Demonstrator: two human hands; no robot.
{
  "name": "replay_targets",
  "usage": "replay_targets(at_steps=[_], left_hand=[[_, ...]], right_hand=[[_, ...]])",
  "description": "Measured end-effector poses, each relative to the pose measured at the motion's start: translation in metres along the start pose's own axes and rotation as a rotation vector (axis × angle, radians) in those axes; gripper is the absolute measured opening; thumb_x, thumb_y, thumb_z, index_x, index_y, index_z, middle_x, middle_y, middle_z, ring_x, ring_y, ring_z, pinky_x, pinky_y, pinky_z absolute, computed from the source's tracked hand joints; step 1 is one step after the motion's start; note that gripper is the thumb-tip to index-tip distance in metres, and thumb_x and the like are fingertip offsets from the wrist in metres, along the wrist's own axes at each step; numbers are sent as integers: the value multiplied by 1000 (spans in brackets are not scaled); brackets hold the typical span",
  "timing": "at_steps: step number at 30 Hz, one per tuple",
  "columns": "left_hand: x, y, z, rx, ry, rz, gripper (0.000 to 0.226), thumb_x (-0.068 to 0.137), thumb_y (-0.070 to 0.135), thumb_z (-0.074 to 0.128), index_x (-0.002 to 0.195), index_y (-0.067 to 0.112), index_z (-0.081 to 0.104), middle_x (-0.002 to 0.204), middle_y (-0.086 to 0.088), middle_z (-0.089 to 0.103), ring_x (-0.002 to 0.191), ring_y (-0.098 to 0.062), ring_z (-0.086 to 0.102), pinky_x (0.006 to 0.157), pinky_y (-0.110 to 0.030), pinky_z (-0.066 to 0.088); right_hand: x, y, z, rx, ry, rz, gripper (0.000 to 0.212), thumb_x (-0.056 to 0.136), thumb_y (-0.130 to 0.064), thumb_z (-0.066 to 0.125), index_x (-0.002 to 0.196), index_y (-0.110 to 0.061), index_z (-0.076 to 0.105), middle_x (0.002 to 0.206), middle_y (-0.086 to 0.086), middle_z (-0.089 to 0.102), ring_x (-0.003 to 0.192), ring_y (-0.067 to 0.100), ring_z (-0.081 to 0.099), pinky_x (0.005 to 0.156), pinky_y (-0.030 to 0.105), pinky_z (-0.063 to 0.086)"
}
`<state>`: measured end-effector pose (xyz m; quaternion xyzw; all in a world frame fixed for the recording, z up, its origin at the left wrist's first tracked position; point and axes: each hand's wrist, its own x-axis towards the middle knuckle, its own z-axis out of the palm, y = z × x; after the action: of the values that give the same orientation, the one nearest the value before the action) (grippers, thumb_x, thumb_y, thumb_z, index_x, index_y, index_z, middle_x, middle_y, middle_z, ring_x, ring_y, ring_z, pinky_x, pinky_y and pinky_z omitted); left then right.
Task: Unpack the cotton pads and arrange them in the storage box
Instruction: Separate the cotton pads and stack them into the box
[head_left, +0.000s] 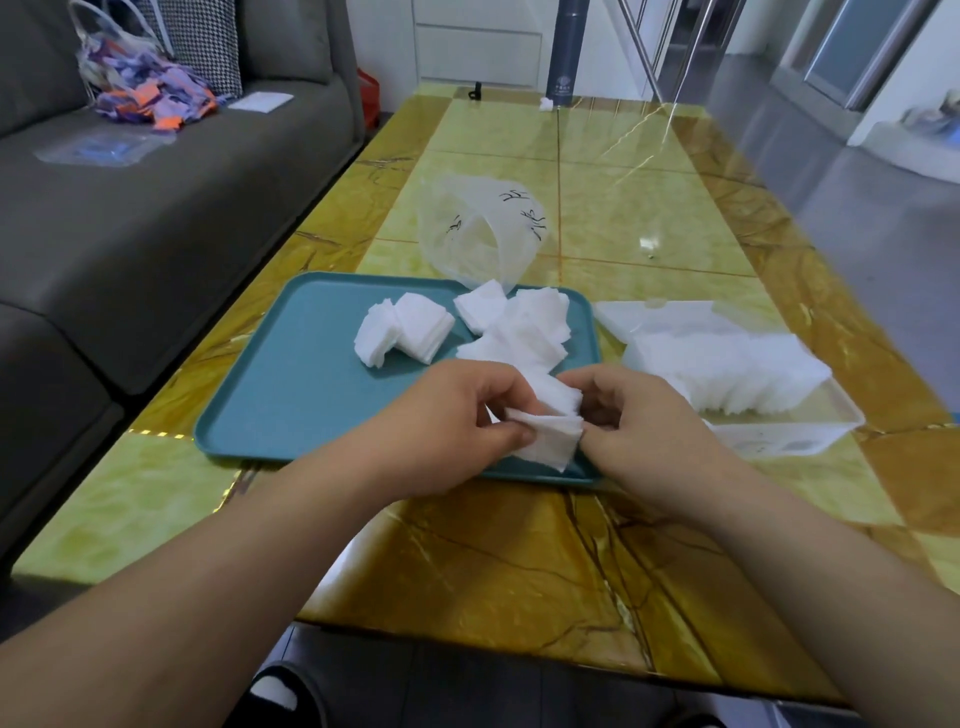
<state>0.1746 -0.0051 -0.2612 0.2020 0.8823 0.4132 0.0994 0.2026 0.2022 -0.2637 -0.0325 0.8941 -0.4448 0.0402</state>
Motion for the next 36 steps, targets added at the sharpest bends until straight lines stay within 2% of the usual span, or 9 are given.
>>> replay_targets(at_steps=[3, 6, 9, 16, 19, 22, 26, 31, 36], left_hand=[[4, -2, 4, 58, -8, -24, 8, 92, 27, 76, 95, 35, 74, 73, 30, 65, 55, 4, 57, 52, -9, 38], [7, -6, 1, 201, -32, -22, 11, 93, 31, 72, 100, 40, 72, 88, 16, 68, 63, 2, 60, 60, -19, 44], [8, -12, -4, 241, 1, -30, 10, 94, 34, 71, 99, 41, 70, 88, 16, 67, 65, 1, 59, 64, -26, 49], [11, -18, 4, 172, 95, 16, 9, 90, 32, 74, 92, 38, 68, 78, 24, 64, 63, 1, 57, 59, -21, 39], [12, -16, 4, 131, 70, 17, 7, 90, 33, 76, 92, 37, 71, 77, 33, 62, 62, 2, 56, 55, -12, 36], [9, -13, 3, 116, 28, 35, 4, 90, 37, 78, 93, 37, 76, 75, 37, 62, 64, 5, 56, 54, -9, 38], [8, -10, 5, 99, 96, 17, 10, 87, 34, 80, 92, 34, 72, 71, 34, 62, 61, 6, 55, 53, -10, 35], [11, -9, 5, 147, 144, -80, 54, 74, 44, 86, 117, 42, 53, 76, 11, 67, 71, 2, 62, 63, -23, 48], [14, -9, 10, 126, 71, -80, 21, 82, 37, 81, 101, 35, 71, 71, 8, 69, 63, -2, 60, 60, -25, 48]], right_hand=[[1, 1, 2, -18, 13, -2, 36, 90, -1, 62, 110, -29, 72, 95, -14, 75, 87, -2, 68, 73, 10, 52], [4, 2, 6, -45, 34, -9, 33, 91, -5, 63, 109, -31, 72, 97, -14, 75, 90, 2, 68, 81, 20, 54], [7, 2, 6, -61, 39, -12, 29, 93, -8, 63, 110, -30, 71, 97, -12, 74, 91, 4, 67, 80, 18, 52], [6, -3, 4, -32, -59, 10, 48, 79, -2, 68, 119, -29, 66, 102, -10, 72, 82, 3, 67, 68, 9, 51], [5, -3, 5, -38, -24, 3, 46, 78, -17, 82, 119, -30, 64, 103, -12, 70, 87, 1, 67, 70, 8, 50], [7, -2, 7, -78, 17, -1, 42, 83, -26, 80, 121, -30, 65, 106, -16, 69, 96, -2, 64, 78, 11, 46], [8, -2, 8, -74, -4, -4, 35, 85, -19, 78, 117, -31, 67, 104, -15, 70, 93, -5, 63, 73, 2, 43], [7, -2, 8, -83, -5, 7, 35, 86, -5, 65, 110, -30, 70, 102, -12, 71, 92, 1, 64, 70, 4, 44], [4, -3, 19, 49, 91, 68, 54, 86, 4, 58, 129, -27, 62, 119, -5, 68, 101, 9, 64, 71, 4, 48]])
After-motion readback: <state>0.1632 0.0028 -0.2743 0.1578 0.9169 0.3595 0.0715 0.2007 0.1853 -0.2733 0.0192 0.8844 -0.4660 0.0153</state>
